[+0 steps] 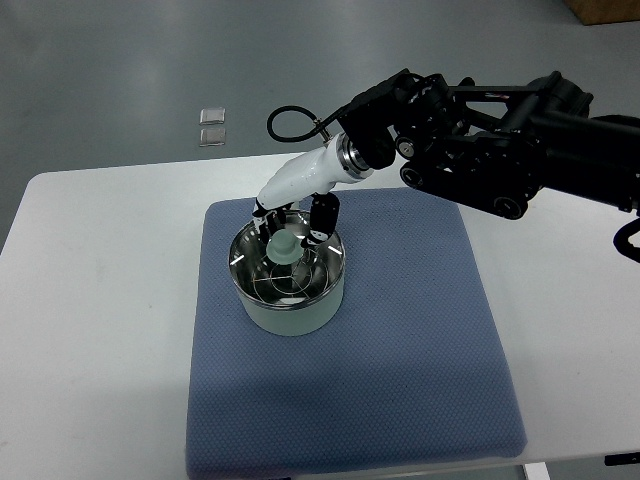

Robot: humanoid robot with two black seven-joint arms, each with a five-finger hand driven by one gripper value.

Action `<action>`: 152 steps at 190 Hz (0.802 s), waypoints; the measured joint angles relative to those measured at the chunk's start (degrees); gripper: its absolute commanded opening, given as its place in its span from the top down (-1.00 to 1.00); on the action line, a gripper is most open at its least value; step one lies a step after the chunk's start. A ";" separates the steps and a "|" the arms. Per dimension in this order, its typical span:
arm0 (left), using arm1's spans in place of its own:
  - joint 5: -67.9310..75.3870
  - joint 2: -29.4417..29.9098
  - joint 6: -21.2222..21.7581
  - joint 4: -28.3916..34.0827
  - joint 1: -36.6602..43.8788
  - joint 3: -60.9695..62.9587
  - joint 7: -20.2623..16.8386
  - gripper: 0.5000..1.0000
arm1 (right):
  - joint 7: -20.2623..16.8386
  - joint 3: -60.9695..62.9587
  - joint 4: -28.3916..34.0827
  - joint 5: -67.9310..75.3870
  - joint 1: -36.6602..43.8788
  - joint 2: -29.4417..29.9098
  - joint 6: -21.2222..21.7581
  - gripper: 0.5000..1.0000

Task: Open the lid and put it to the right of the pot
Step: 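Close the right hand fingers around the green knob of the glass lid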

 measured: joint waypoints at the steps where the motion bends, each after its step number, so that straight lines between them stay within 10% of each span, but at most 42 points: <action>1: 0.00 0.00 0.00 0.00 0.00 0.00 0.00 -1.00 | 0.00 0.00 0.01 0.00 -0.01 0.00 0.00 0.21; 122: 0.00 0.00 0.00 0.00 0.00 0.00 0.02 -1.00 | 0.50 1.99 0.13 0.63 -1.28 0.25 -0.04 0.38; 152: 0.00 0.00 0.00 0.00 0.00 0.00 0.00 -1.00 | 0.50 2.09 0.07 0.63 -1.63 0.25 -0.05 1.00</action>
